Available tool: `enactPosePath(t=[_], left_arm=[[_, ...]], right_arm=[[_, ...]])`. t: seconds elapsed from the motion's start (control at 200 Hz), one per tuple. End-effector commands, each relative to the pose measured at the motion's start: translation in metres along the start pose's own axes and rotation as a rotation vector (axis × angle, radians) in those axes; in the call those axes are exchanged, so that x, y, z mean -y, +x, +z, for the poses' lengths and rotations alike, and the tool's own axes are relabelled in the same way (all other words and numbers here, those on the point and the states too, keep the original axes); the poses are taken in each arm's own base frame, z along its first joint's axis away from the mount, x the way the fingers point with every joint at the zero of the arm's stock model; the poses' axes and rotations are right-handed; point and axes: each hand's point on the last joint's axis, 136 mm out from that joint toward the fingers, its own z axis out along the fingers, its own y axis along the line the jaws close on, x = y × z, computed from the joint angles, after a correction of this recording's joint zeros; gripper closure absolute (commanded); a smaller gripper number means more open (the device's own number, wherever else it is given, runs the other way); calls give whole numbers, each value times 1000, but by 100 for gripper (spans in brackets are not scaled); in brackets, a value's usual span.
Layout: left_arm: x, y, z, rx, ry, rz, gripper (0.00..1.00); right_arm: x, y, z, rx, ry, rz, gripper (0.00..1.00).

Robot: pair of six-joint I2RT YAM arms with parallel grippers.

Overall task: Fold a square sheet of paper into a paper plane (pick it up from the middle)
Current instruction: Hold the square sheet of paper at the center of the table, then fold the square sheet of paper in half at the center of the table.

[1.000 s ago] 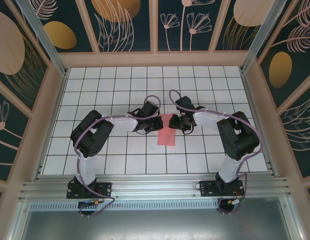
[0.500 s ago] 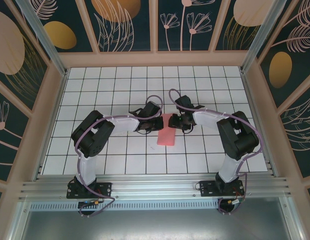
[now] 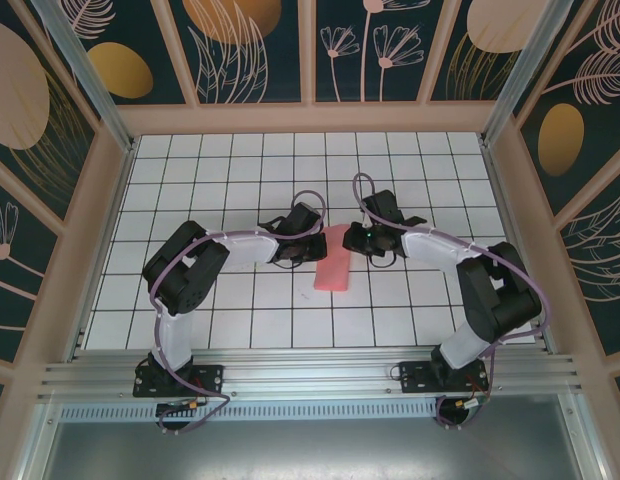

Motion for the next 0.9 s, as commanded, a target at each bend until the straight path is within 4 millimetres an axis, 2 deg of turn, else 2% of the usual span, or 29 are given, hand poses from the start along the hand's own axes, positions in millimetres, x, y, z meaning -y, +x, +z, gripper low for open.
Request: enactPosePath(t=[0.0, 0.23, 0.46, 0.595, 0.731, 0.891], left_arm=[[-38, 34, 13, -97, -117, 0, 93], [-39, 36, 13, -103, -118, 2, 93], [-38, 36, 15, -107, -112, 1, 93], [-39, 37, 16, -113, -114, 3, 93], [-41, 39, 16, -117, -121, 4, 93], [-40, 38, 15, -115, -119, 7, 94]], right_arm=[[-10, 4, 8, -29, -88, 5, 83], [5, 8, 21, -57, -90, 40, 84], [36, 28, 34, -107, -23, 76, 83], [48, 33, 39, -119, 9, 91, 82], [40, 27, 30, -101, -9, 78, 80], [11, 15, 4, -55, -100, 42, 78]])
